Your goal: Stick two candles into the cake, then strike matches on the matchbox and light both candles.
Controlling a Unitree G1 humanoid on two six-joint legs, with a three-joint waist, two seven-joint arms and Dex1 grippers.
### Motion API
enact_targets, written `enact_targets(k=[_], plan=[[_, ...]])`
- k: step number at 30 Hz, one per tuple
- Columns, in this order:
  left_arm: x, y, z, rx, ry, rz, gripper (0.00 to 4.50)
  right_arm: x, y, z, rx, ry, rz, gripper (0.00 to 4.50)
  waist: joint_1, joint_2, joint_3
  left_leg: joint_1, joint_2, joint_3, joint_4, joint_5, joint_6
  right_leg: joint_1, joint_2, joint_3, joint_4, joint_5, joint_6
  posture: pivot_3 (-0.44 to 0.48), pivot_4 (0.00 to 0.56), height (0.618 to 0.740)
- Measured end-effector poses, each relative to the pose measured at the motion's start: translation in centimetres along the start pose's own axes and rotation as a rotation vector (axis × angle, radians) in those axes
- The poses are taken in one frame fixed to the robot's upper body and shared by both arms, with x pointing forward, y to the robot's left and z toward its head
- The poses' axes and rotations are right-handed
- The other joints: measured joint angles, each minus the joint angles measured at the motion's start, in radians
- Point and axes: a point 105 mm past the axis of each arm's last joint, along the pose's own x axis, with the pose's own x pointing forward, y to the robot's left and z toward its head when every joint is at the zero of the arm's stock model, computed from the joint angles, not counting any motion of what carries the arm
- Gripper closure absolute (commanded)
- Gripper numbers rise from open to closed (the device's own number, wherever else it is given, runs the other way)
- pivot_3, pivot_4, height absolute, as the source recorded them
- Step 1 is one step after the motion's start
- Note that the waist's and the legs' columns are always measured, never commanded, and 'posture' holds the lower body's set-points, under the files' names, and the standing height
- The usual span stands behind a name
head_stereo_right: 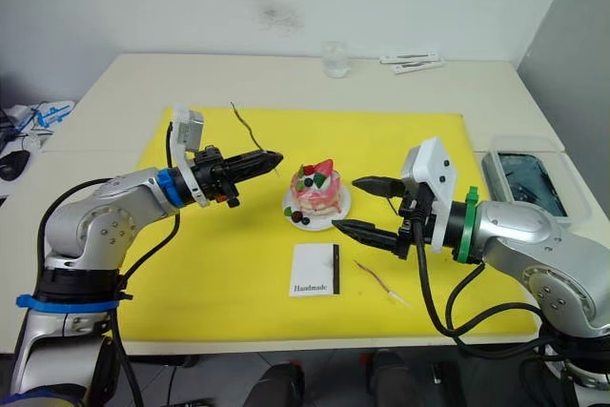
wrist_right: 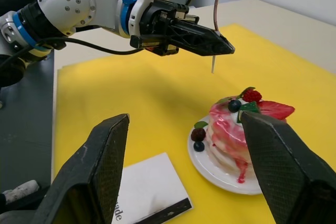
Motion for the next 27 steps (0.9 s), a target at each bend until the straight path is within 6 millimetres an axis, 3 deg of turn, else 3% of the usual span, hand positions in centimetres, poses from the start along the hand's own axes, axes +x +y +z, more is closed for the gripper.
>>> enact_targets(k=[27], plan=[[2.0, 1.5, -2.0, 0.033, 0.001, 0.021, 4.50, 0.6, 0.3, 0.2, -0.014, -0.014, -0.012, 1.01, 0.001, 0.000, 0.000, -0.001, 0.000, 0.000, 0.008, 0.000, 0.000, 0.001, 0.000, 0.000, 0.003, 0.002, 0.002, 0.000, 0.150, 0.740]])
